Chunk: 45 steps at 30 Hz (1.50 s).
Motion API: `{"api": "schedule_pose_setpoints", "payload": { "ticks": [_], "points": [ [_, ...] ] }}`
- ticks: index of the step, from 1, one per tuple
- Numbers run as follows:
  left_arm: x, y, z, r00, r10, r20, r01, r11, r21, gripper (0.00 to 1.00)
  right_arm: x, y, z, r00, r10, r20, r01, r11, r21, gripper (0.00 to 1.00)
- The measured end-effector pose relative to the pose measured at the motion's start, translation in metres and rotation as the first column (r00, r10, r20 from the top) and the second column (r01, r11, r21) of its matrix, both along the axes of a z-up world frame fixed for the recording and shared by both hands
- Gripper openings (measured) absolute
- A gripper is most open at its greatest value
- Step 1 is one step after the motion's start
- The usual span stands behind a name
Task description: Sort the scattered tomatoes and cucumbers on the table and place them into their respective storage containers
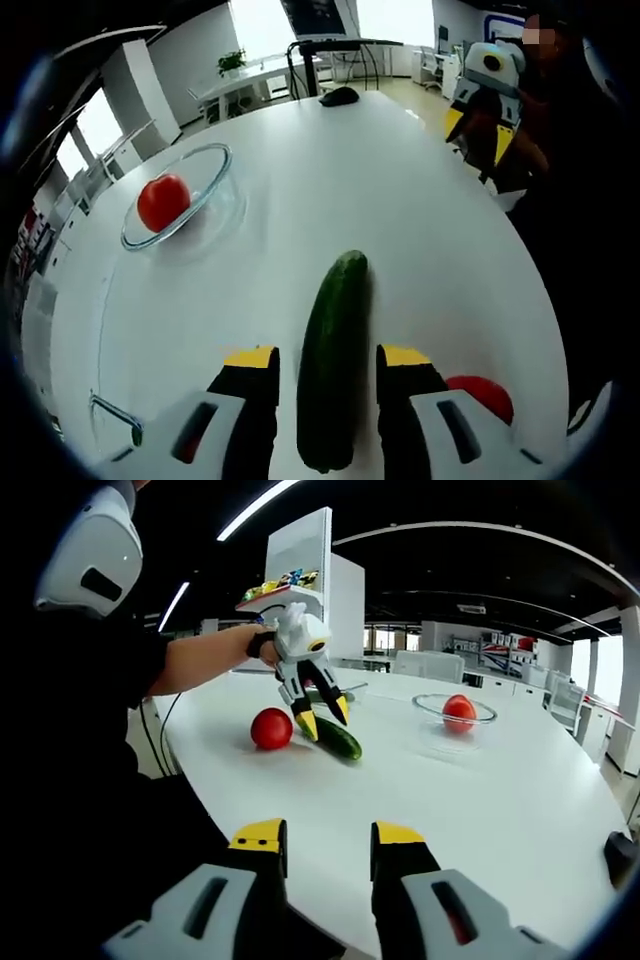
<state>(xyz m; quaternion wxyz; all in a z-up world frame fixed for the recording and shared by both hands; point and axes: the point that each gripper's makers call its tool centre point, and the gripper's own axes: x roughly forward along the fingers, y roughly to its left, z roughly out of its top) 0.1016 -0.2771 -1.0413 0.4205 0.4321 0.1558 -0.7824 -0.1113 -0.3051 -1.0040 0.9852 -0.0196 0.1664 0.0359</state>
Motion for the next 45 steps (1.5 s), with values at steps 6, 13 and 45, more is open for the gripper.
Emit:
{"api": "schedule_pose_setpoints", "payload": {
  "ticks": [6,13,45],
  "points": [
    [-0.004,0.001,-0.008,1.0,-0.023,0.002,0.023,0.999,0.027,0.36,0.001,0.0,-0.002,1.0,0.0,-0.003,0.0,1.0,0.007,0.32],
    [-0.003,0.005,-0.016,1.0,-0.027,-0.001,0.027,0.998,0.059,0.36,0.002,0.0,-0.003,1.0,-0.001,-0.002,0.001,1.0,0.011,0.31],
    [-0.015,0.001,-0.009,0.998,-0.055,0.036,0.052,0.996,0.076,0.23,0.004,0.004,-0.012,1.0,-0.008,-0.017,0.008,1.0,0.017,0.28]
  ]
}}
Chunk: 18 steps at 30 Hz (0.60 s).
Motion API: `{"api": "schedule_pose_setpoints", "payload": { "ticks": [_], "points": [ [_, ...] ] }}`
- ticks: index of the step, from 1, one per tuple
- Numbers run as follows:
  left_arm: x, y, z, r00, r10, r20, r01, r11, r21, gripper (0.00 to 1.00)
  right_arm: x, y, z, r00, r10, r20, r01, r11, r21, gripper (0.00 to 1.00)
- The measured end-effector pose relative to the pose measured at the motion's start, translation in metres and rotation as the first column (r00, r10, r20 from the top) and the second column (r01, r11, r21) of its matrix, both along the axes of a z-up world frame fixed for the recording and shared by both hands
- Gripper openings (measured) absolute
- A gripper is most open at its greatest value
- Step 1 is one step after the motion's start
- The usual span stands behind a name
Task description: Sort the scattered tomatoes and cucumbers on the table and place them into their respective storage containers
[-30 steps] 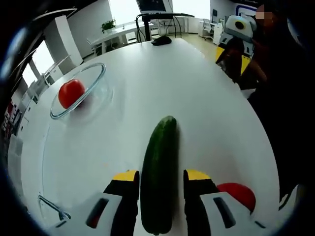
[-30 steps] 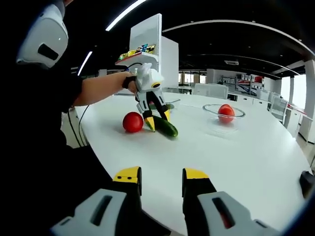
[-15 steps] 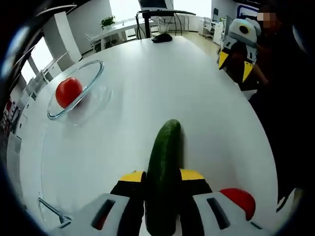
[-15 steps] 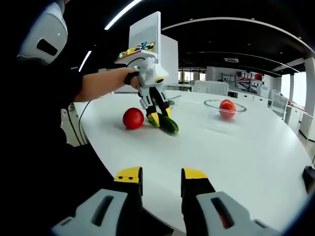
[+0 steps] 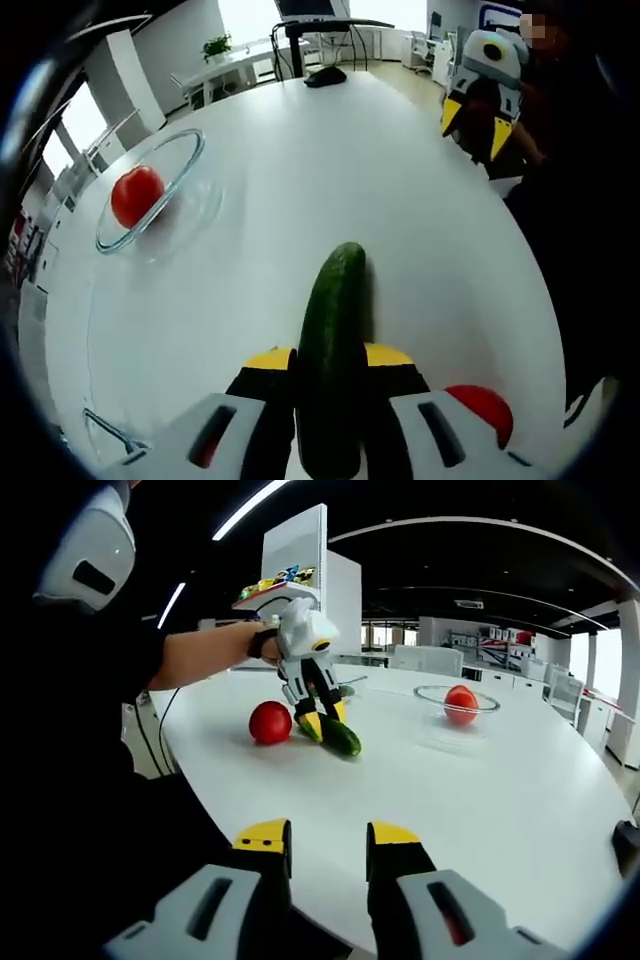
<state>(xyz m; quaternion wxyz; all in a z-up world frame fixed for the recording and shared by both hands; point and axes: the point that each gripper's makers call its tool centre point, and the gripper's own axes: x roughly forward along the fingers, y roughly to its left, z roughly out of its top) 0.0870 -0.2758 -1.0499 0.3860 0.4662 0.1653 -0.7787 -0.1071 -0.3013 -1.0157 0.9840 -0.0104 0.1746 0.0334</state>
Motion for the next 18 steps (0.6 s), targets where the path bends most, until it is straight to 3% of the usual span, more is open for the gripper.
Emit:
{"api": "schedule_pose_setpoints", "payload": {
  "ticks": [9,18],
  "points": [
    [-0.004,0.002,0.013,0.999,-0.016,0.028,0.017,0.999,-0.043,0.23,0.002,0.004,0.002,1.0,0.016,0.006,-0.016,1.0,0.0,0.28],
    [0.005,0.013,0.025,0.999,0.003,0.047,-0.001,0.999,-0.054,0.23,0.003,0.007,0.006,1.0,0.022,0.015,-0.022,1.0,-0.005,0.28]
  ]
}}
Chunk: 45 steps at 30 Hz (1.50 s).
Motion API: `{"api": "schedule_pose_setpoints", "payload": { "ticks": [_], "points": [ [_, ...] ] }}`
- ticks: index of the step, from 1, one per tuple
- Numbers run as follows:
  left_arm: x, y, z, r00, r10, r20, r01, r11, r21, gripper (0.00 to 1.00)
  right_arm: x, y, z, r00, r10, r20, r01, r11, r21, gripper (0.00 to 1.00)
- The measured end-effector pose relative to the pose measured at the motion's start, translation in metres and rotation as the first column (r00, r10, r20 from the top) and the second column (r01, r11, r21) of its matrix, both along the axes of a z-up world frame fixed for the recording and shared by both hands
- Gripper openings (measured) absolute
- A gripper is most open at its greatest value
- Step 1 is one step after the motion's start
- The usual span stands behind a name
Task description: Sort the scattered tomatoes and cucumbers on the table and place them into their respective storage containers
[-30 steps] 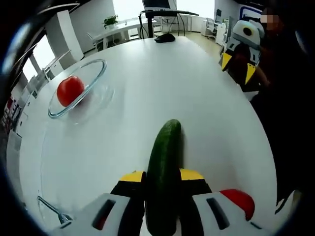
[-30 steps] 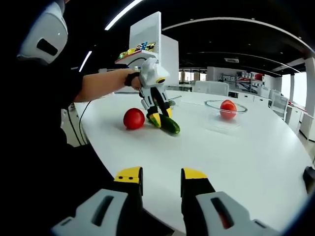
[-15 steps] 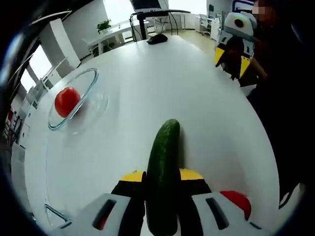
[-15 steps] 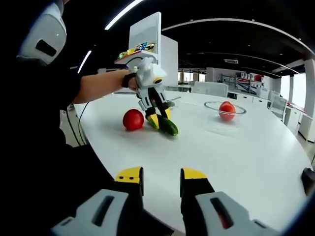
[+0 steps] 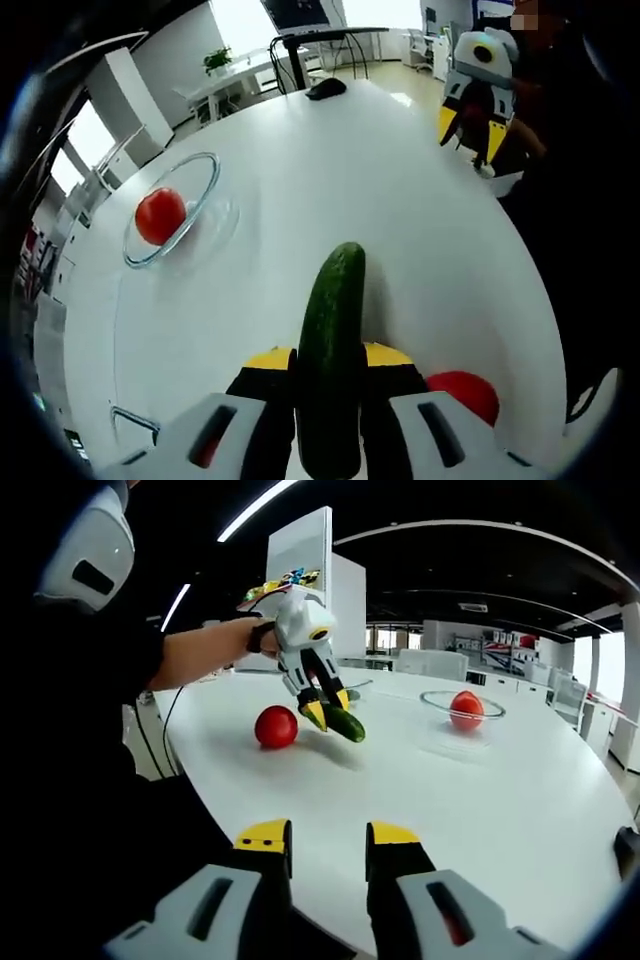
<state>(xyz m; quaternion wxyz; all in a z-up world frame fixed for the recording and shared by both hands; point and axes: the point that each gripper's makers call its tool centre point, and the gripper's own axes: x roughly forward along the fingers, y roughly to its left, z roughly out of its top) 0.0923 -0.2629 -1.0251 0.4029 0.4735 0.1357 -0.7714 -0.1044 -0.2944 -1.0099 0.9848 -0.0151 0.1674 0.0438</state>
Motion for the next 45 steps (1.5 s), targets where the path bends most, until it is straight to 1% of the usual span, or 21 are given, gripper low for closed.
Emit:
{"api": "schedule_pose_setpoints", "payload": {
  "ticks": [3,6,11,14,18,21,25,32,40,45],
  "points": [
    [0.007,-0.001,0.003,1.0,0.01,-0.011,-0.01,1.0,-0.005,0.23,0.0,0.002,0.001,1.0,0.003,0.003,-0.003,1.0,-0.001,0.28],
    [0.012,0.002,0.007,1.0,0.021,0.002,-0.021,1.0,-0.011,0.23,0.0,0.003,0.002,1.0,0.006,0.002,-0.006,1.0,-0.004,0.28],
    [0.028,0.005,0.015,0.999,0.048,0.022,-0.048,0.999,-0.022,0.23,0.001,0.005,0.004,1.0,0.009,0.005,-0.009,1.0,-0.008,0.28],
    [0.039,0.009,0.021,0.997,0.062,0.039,-0.061,0.998,-0.029,0.23,0.002,0.006,0.004,1.0,0.011,0.005,-0.011,1.0,-0.01,0.28],
    [0.049,0.014,0.028,0.996,0.089,0.031,-0.088,0.995,-0.038,0.23,0.003,0.008,0.004,1.0,0.017,0.003,-0.017,1.0,-0.011,0.28],
    [0.06,0.019,0.032,0.993,0.109,0.048,-0.107,0.993,-0.044,0.23,0.004,0.01,0.004,1.0,0.023,0.002,-0.023,1.0,-0.012,0.28],
    [0.074,0.026,0.039,0.989,0.138,0.053,-0.135,0.989,-0.056,0.23,0.006,0.011,0.004,1.0,0.026,0.001,-0.026,1.0,-0.012,0.28],
    [0.103,0.036,0.054,0.978,0.195,0.074,-0.188,0.978,-0.087,0.23,0.008,0.014,0.003,0.999,0.036,-0.005,-0.036,0.999,-0.014,0.28],
    [0.134,0.04,0.065,0.962,0.269,0.053,-0.261,0.958,-0.118,0.23,0.009,0.015,0.003,0.999,0.036,-0.011,-0.036,0.999,-0.018,0.28],
    [0.157,0.045,0.07,0.95,0.302,0.081,-0.292,0.949,-0.121,0.23,0.009,0.015,0.001,0.999,0.034,-0.016,-0.034,0.999,-0.017,0.28]
  ]
}}
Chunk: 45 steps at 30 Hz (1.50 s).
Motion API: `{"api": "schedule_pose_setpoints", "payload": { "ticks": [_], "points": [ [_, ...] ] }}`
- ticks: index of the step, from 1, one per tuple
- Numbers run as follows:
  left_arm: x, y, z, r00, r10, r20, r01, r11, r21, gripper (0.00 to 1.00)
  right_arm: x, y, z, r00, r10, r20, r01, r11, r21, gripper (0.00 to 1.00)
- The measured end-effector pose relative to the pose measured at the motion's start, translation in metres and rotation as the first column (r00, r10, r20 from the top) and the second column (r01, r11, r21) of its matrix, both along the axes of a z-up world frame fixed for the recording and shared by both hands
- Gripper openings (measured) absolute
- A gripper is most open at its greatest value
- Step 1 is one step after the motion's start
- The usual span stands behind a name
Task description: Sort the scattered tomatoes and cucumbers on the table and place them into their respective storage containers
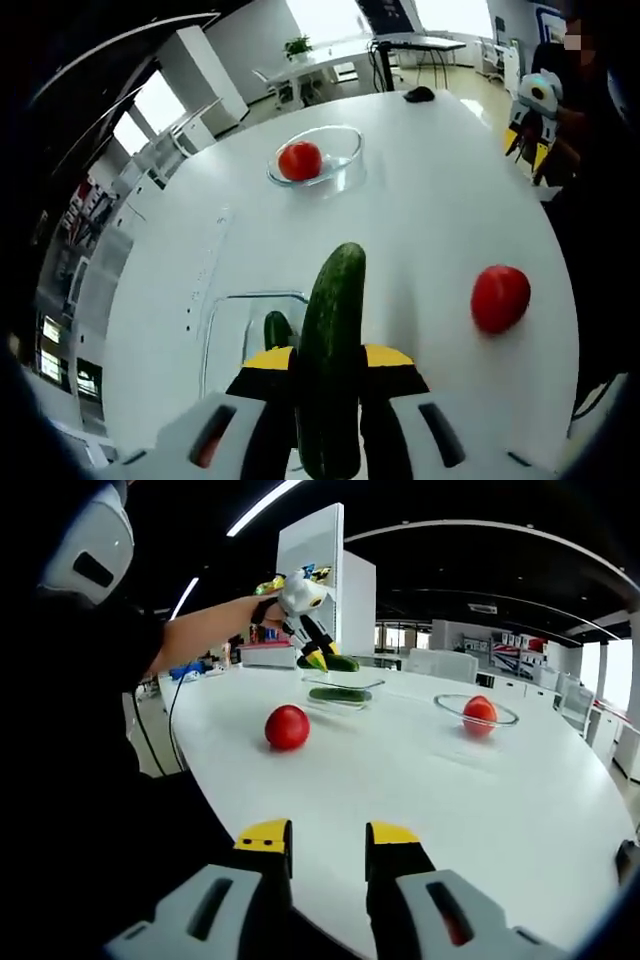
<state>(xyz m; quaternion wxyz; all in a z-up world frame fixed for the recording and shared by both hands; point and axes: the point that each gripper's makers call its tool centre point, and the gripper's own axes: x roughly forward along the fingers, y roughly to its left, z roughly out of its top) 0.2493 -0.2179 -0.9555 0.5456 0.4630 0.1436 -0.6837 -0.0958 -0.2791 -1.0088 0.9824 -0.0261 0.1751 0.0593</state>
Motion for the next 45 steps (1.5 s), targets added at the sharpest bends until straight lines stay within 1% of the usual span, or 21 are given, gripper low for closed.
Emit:
{"api": "schedule_pose_setpoints", "payload": {
  "ticks": [1,3,5,7,11,15,17,22,26,28,30,32,35,40,42,45],
  "points": [
    [0.005,-0.001,0.002,1.0,0.006,0.004,-0.006,1.0,-0.009,0.23,0.0,0.0,0.0,1.0,0.0,-0.001,0.0,1.0,0.0,0.28],
    [0.013,-0.002,0.003,1.0,0.026,-0.01,-0.026,1.0,-0.018,0.23,0.001,0.002,-0.001,1.0,0.004,-0.002,-0.004,1.0,0.001,0.28],
    [0.022,-0.004,0.003,0.999,0.038,-0.012,-0.039,0.999,-0.026,0.23,0.001,0.003,-0.001,1.0,0.006,-0.002,-0.006,1.0,0.002,0.28],
    [0.028,-0.006,0.001,0.999,0.043,-0.004,-0.043,0.999,-0.028,0.23,0.001,0.003,-0.001,1.0,0.006,-0.003,-0.006,1.0,0.001,0.28],
    [0.037,-0.007,-0.005,0.998,0.063,-0.011,-0.063,0.998,-0.017,0.23,-0.001,0.002,0.001,1.0,0.0,-0.004,0.0,1.0,-0.002,0.28],
    [0.049,-0.009,-0.009,0.997,0.077,0.01,-0.077,0.997,-0.007,0.23,-0.001,0.001,0.002,1.0,-0.002,-0.004,0.002,1.0,-0.002,0.28],
    [0.055,-0.012,-0.01,0.995,0.095,-0.002,-0.095,0.995,-0.022,0.23,0.0,0.002,0.002,1.0,0.001,-0.004,-0.001,1.0,-0.002,0.28],
    [0.069,-0.018,-0.016,0.992,0.129,-0.012,-0.129,0.991,-0.026,0.23,0.002,0.005,0.0,1.0,0.009,-0.009,-0.009,1.0,0.0,0.28],
    [0.076,-0.021,-0.02,0.987,0.154,-0.045,-0.156,0.988,-0.024,0.23,0.002,0.004,-0.001,1.0,0.005,-0.013,-0.005,1.0,0.001,0.28],
    [0.079,-0.022,-0.022,0.986,0.161,-0.045,-0.162,0.987,-0.022,0.23,0.002,0.003,-0.001,1.0,0.003,-0.013,-0.003,1.0,0.002,0.28],
    [0.083,-0.023,-0.025,0.986,0.164,-0.03,-0.165,0.986,-0.014,0.24,0.002,0.003,-0.001,1.0,0.002,-0.014,-0.002,1.0,0.003,0.28],
    [0.086,-0.025,-0.026,0.986,0.166,-0.025,-0.167,0.986,-0.02,0.24,0.003,0.003,-0.002,1.0,0.003,-0.015,-0.003,1.0,0.004,0.28],
    [0.086,-0.028,-0.03,0.984,0.17,-0.05,-0.171,0.985,-0.021,0.24,0.003,0.003,-0.003,1.0,0.003,-0.015,-0.003,1.0,0.009,0.28],
    [0.099,-0.028,-0.036,0.982,0.188,-0.023,-0.189,0.982,-0.008,0.24,0.002,0.001,-0.004,1.0,-0.001,-0.017,0.001,1.0,0.011,0.28],
    [0.099,-0.027,-0.037,0.981,0.192,-0.022,-0.193,0.981,-0.004,0.24,0.002,0.0,-0.005,1.0,-0.002,-0.018,0.002,1.0,0.012,0.28],
    [0.097,-0.027,-0.04,0.983,0.186,-0.005,-0.186,0.982,0.009,0.24,0.002,0.0,-0.005,1.0,-0.002,-0.018,0.003,1.0,0.013,0.28]
  ]
}}
